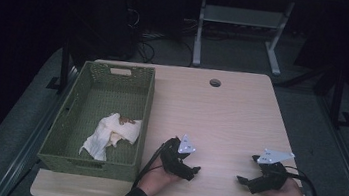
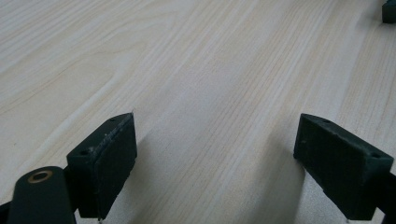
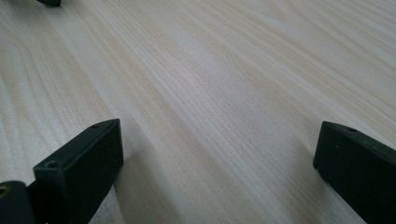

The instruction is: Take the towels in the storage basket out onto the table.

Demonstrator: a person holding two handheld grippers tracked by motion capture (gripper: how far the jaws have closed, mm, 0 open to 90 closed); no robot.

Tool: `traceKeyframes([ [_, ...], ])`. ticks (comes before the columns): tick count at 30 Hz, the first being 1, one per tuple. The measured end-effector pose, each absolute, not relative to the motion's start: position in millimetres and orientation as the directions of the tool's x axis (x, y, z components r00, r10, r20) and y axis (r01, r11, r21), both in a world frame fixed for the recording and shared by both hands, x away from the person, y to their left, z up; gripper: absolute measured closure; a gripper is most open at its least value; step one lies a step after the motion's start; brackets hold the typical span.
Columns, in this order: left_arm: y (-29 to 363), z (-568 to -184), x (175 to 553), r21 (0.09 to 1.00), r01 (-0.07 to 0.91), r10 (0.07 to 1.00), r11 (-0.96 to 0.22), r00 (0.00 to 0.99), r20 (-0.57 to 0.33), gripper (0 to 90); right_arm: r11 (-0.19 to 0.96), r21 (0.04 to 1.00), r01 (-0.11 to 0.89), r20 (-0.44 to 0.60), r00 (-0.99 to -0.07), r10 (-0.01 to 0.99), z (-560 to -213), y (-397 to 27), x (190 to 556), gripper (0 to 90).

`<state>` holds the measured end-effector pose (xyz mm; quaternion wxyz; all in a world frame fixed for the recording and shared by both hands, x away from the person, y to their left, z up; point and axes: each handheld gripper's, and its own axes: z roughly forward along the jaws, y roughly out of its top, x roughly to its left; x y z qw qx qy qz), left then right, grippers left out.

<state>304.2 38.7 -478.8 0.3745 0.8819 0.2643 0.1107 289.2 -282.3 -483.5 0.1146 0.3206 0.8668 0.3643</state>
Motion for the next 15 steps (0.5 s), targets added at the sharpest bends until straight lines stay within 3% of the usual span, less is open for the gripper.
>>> traceKeyframes([
  [15,44.0,-474.4,305.9,0.693,0.404,0.552,-0.597,0.834,-0.01,13.0,0.537,0.703,0.466,0.037,-0.778,0.627,-483.3,-281.9,288.8,1.2],
])
